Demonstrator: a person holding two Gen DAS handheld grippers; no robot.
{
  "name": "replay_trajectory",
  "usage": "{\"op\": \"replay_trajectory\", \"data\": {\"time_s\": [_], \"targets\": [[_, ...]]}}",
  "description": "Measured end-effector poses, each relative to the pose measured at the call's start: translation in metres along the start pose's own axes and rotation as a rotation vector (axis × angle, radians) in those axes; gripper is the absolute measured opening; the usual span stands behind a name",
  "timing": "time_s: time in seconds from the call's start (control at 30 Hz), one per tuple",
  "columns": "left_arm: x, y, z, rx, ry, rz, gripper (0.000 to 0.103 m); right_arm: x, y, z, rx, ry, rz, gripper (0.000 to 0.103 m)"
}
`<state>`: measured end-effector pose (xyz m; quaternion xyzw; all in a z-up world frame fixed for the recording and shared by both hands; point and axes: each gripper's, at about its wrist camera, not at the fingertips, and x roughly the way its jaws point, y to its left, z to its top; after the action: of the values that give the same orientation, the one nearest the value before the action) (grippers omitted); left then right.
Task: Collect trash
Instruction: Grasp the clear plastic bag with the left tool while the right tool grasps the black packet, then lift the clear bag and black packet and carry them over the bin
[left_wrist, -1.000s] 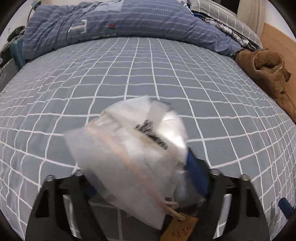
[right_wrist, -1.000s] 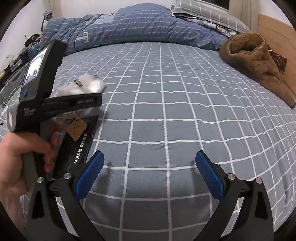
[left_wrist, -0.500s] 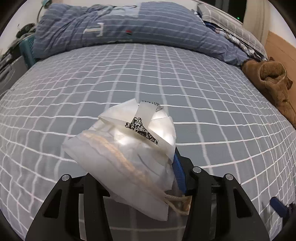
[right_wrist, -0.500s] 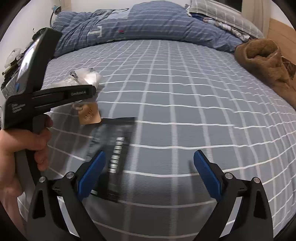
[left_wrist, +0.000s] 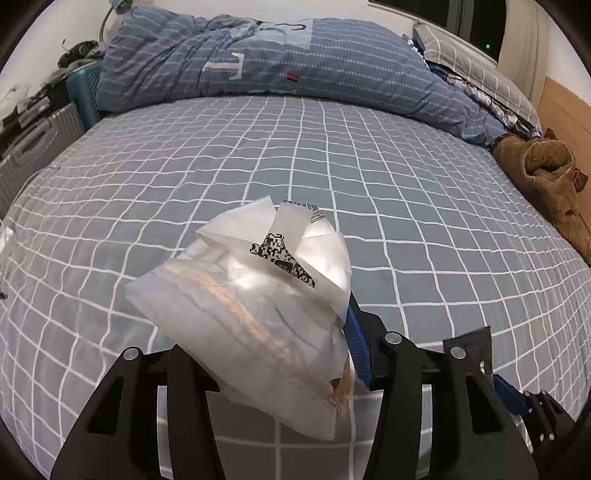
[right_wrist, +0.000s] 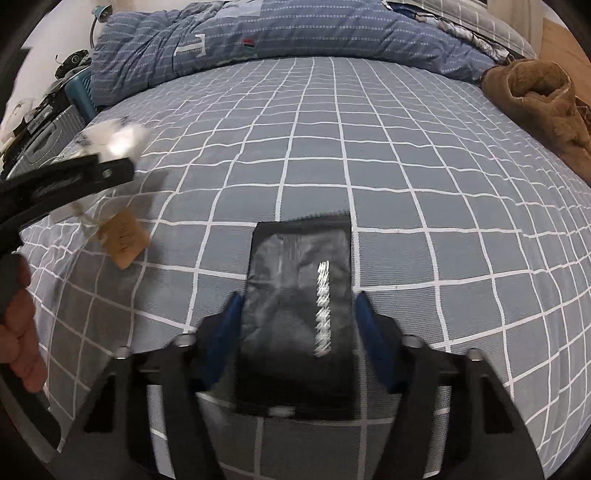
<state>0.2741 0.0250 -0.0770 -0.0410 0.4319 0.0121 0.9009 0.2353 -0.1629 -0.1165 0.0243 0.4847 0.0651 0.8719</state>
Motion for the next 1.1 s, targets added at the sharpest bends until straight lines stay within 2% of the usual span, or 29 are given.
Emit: {"op": "replay_trajectory", "data": {"time_s": [0.13, 0.3, 0.47, 0.73, 1.1], "targets": [[-0.009, 0.0, -0.006, -0.006, 0.007, -0.013, 0.049, -0.003, -0.005, 0.001, -0.002, -0.004, 0.005, 0.043], [-0.018, -0.005, -0.016, 0.01, 0.008, -0.012, 0.049, -0.009, -0.006, -0.002, -0.018, -0.008, -0.003, 0.041], [-0.025, -0.006, -0.026, 0.007, 0.016, -0.013, 0.049, -0.016, -0.004, -0.004, -0.037, -0.02, -0.006, 0.033], [-0.042, -0.009, -0.046, 0.008, 0.021, -0.022, 0.049, -0.039, -0.009, -0.008, -0.018, -0.059, -0.002, 0.033], [-0.083, -0.026, -0.075, 0.03, -0.002, -0.048, 0.049, -0.078, -0.015, -0.036, -0.036, -0.098, -0.017, 0.033]]}}
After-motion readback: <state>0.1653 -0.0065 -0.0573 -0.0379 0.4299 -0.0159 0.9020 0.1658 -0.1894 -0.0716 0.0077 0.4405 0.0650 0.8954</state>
